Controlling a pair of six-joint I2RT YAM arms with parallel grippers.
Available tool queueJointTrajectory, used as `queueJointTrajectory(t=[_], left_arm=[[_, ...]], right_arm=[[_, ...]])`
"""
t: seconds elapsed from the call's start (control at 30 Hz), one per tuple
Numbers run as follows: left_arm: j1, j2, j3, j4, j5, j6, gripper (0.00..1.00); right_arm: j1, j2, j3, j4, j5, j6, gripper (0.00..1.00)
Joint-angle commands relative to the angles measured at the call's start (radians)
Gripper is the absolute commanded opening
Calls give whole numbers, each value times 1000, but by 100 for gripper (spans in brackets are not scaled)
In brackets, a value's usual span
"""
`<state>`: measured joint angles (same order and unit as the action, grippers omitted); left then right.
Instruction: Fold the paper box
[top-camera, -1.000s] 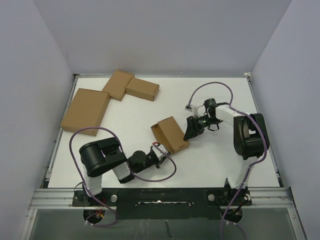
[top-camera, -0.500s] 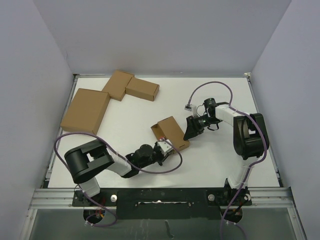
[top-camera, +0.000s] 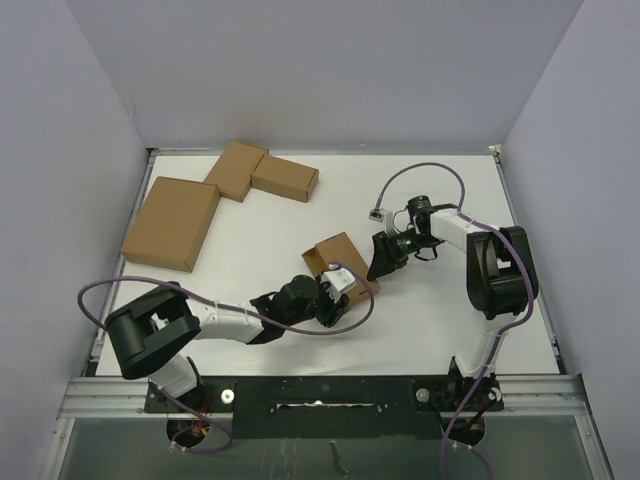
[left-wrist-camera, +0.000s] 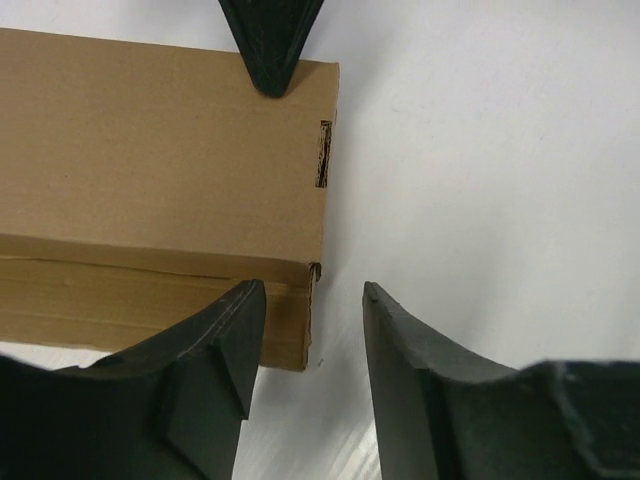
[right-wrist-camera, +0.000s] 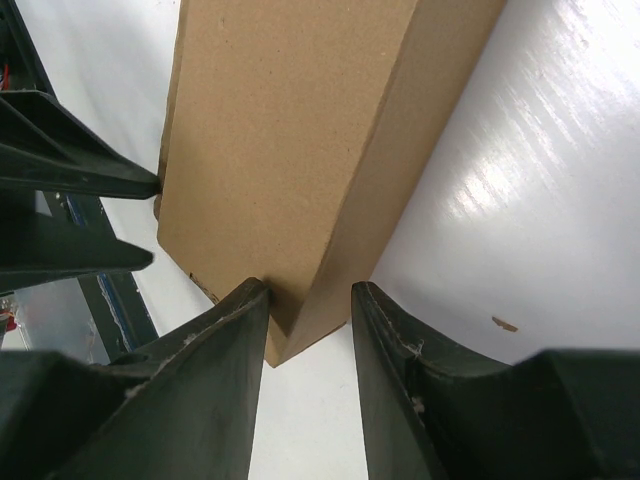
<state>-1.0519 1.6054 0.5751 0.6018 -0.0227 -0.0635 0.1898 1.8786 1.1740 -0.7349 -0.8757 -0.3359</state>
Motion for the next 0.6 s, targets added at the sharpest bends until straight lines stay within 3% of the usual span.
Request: queueJointTrajectory(t=[0.0,0.2,0.33,0.43,0.57], left_arm=[[5,-158,57,-146,-15,-61,45],[46,-321,43,-289,20,-190,63],[157,-445,2,-323,130,-378,86],[279,-517,-59,-293,218,-553,97],[430,-573,-145,-240,303,-738,98]], right_arm=[[8,28,9,22,113,-46,38],[7,28,10,20,113,-48,38],[7,29,10,20,113,-47,38],[7,29,12,19,114,-49,38],[7,27,12,18,113,-49,38]])
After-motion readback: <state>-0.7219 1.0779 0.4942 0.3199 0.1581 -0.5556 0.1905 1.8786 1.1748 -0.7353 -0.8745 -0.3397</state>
